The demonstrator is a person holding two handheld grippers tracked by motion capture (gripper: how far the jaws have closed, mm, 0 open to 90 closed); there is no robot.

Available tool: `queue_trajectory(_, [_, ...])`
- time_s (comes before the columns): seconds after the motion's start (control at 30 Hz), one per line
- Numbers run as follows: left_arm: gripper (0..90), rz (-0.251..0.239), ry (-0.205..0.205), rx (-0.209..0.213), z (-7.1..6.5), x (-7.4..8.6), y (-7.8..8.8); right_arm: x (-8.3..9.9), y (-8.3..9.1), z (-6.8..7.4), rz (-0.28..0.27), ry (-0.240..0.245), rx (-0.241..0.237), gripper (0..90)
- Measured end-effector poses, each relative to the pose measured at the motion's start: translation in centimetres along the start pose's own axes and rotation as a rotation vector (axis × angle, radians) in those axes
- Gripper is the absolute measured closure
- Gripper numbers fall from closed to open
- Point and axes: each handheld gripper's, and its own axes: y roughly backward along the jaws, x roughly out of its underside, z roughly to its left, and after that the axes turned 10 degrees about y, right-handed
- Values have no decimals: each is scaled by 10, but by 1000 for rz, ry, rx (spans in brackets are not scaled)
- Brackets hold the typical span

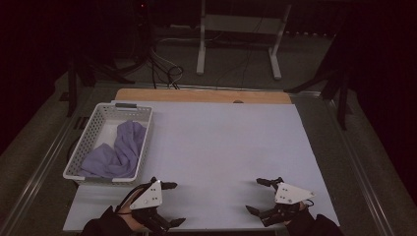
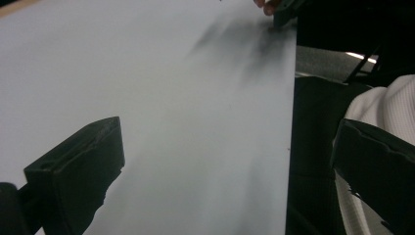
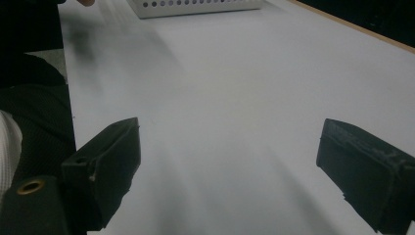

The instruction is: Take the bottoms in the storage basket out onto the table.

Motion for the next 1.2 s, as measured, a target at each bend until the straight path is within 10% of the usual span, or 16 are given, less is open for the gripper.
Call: queue_trajectory(1.2, [0,33,-90,-10,-1,-44,31,-3,1,1,-24,12,13,95])
